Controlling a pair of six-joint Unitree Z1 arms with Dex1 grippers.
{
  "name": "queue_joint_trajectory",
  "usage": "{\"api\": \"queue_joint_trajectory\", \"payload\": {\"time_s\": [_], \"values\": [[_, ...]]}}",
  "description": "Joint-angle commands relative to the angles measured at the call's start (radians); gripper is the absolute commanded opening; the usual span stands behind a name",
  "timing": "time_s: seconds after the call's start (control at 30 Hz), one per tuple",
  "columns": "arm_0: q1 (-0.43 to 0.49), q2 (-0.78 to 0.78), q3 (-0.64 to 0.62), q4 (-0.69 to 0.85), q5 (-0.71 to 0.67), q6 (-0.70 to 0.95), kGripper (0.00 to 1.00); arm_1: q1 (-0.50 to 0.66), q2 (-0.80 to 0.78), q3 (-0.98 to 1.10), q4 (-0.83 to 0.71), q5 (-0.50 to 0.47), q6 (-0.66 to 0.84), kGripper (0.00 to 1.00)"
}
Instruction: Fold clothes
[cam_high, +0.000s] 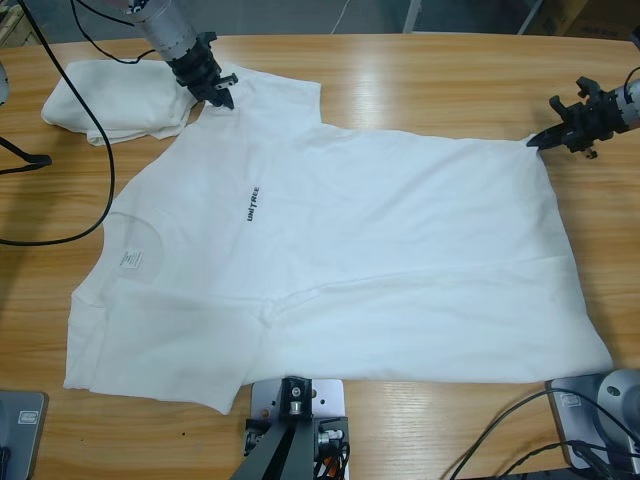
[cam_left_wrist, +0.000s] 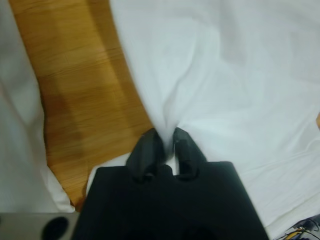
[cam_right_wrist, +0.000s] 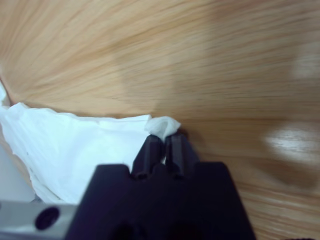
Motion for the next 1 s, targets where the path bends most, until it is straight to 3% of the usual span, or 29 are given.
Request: {"api": "queue_joint_trajectory", "payload": {"time_s": [0.03,0.43,0.57,0.8,1.0], "values": [[-0.009,0.03,-0.569,-0.021,0.068,-0.016,0.0,-0.016,0.021,0.043,-0.017,0.0,-0.016,0.0],[-0.018,-0.062,-0.568,-0.064,0.034,-0.076,0.0,-0.016,-0.162,0.083,-0.035,0.086,-0.035,0.0],[-0.028,-0.112,-0.568,0.019,0.032,-0.077,0.0,-0.015,-0.22,0.099,0.011,0.104,-0.008,0.0],[-0.039,-0.178,-0.566,0.284,0.026,-0.069,0.0,-0.011,-0.29,0.148,0.125,0.052,-0.021,0.0],[-0.05,-0.224,-0.515,0.303,-0.038,-0.074,0.0,-0.011,-0.378,0.161,0.23,-0.01,-0.033,0.0]]}}
